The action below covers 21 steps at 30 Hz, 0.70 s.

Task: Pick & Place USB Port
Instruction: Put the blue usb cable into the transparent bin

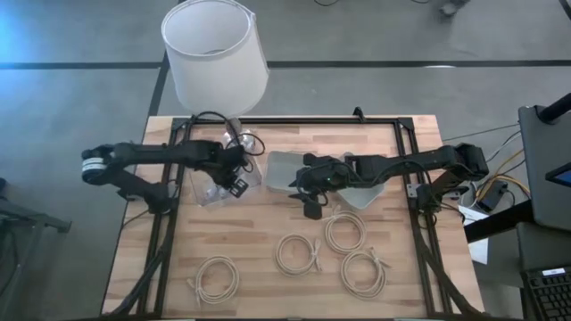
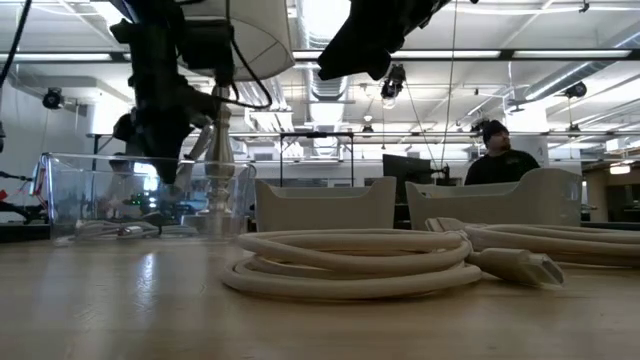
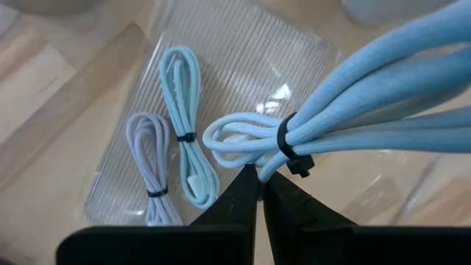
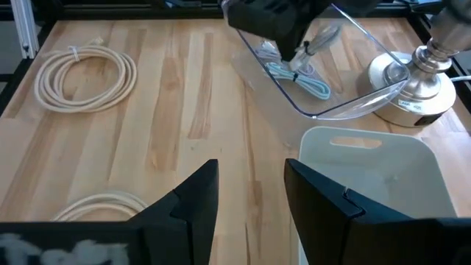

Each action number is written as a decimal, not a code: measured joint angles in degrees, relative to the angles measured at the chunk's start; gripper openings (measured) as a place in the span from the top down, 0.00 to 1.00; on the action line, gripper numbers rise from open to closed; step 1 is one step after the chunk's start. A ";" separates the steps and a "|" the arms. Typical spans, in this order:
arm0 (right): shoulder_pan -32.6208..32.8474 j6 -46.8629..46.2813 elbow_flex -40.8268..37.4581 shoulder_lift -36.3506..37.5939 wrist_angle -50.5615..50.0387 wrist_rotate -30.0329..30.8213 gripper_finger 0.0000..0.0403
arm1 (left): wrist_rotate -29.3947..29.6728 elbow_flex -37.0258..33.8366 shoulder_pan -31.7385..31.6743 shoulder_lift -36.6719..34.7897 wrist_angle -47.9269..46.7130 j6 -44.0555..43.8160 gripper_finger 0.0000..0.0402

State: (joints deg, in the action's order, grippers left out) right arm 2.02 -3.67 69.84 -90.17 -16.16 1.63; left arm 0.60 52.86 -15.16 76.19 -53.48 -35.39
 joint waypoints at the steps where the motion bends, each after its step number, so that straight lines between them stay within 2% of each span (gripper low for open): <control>1: 0.00 0.34 0.00 0.00 0.02 -0.01 0.63 | -0.04 0.00 0.00 0.78 -0.03 0.47 0.95; 13: 0.00 1.28 0.00 0.00 0.04 0.00 0.63 | -2.26 -0.02 -0.15 9.28 0.43 4.77 0.95; 21: 0.00 1.30 0.00 0.00 0.05 0.00 0.66 | -2.38 -0.04 -0.17 11.75 1.10 8.36 0.95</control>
State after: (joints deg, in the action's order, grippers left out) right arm 2.02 -2.37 69.84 -90.17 -16.12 1.63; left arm -1.78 52.82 -15.33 87.94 -52.38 -27.03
